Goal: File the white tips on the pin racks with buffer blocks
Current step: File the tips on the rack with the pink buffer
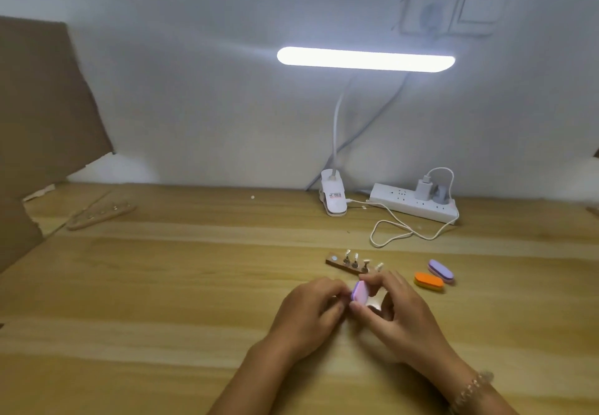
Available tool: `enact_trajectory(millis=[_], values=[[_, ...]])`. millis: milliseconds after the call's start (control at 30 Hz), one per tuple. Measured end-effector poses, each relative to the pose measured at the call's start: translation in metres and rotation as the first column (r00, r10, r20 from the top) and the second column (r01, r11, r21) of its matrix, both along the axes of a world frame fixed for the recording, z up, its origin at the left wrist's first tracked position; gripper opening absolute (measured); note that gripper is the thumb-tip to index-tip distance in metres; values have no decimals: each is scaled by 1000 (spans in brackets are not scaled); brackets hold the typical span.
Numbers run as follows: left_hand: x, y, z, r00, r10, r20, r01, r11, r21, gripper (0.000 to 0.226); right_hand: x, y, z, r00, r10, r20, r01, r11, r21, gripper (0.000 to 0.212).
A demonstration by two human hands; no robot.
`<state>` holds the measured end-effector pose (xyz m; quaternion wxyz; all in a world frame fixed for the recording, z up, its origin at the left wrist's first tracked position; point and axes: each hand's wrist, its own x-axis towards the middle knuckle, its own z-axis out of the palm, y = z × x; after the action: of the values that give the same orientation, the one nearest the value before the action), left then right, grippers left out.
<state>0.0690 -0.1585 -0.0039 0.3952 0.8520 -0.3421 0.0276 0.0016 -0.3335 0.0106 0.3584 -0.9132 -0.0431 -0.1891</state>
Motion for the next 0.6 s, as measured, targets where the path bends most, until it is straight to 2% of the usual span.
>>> enact_trajectory(millis=[67, 167, 300, 400, 533, 600], values=[[-1, 0, 2, 1000, 11, -10, -11, 1000, -1, 16, -3, 2, -1, 999, 45, -18, -46, 999, -24, 30], [-3, -1, 3, 1000, 22, -13, -22, 1000, 10, 15, -1, 1, 0, 1000, 2, 3, -2, 998, 64, 27], [-5, -1, 3, 999, 36, -20, -36, 999, 18, 16, -3, 4, -2, 1000, 24, 14, -24, 1000, 8, 30], [-6, -2, 4, 998, 63, -6, -63, 998, 19, 14, 0, 4, -3, 1000, -1, 23, -1, 995, 98, 26], [-5, 0, 4, 998, 63, 9, -63, 997, 37, 16, 3, 8, -6, 999, 36, 39, -36, 999, -9, 29], [-4, 1, 4, 997, 70, 16, -70, 997, 40, 15, 6, 7, -7, 999, 16, 43, -19, 997, 80, 27]])
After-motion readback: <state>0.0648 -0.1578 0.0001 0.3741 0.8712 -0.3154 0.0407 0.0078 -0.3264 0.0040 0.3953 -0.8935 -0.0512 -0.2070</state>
